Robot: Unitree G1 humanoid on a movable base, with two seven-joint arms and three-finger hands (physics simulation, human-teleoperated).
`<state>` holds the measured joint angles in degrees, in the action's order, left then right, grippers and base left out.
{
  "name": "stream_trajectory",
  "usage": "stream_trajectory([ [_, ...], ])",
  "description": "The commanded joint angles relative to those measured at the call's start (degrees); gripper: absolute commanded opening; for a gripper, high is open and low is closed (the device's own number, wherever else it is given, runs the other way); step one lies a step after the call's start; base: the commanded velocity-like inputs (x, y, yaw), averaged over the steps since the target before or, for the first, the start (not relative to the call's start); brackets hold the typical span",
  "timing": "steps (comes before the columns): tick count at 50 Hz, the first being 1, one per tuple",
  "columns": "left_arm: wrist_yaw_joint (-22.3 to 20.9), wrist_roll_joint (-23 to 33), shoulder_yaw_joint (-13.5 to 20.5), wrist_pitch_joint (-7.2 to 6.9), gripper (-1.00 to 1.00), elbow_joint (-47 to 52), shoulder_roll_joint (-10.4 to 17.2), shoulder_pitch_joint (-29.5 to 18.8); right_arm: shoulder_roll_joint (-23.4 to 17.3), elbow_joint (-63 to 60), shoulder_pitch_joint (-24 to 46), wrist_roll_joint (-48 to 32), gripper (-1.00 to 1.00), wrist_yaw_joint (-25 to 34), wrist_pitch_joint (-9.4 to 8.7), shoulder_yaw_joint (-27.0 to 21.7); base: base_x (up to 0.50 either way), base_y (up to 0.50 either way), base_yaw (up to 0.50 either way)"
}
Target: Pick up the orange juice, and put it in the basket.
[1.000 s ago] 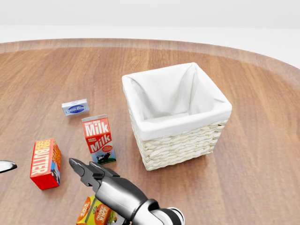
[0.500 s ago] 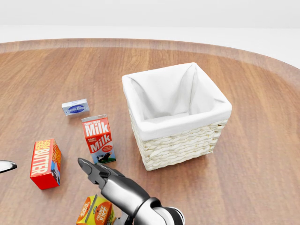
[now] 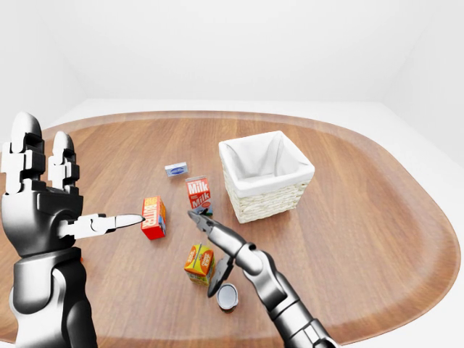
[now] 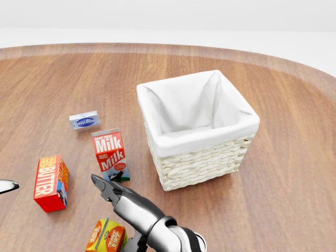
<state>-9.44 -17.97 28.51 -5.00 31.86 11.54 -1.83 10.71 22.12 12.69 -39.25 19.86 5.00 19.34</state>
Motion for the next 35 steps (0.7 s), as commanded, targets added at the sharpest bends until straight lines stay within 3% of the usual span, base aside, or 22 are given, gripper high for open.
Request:
stream_trajectory([
  [1, 0.0, 0.0, 0.0, 0.00, 1.00, 0.0, 0.0, 0.0, 0.8, 5.4, 1.9, 0.3, 1.00, -1.7, 0.00, -1.1, 0.00, 0.00, 0.00],
  [35, 0.0, 0.0, 0.0, 0.00, 1.00, 0.0, 0.0, 0.0, 2.5, 20.2, 8.9, 0.7, 1.00, -6.3, 0.00, -4.2, 0.00, 0.00, 0.00],
])
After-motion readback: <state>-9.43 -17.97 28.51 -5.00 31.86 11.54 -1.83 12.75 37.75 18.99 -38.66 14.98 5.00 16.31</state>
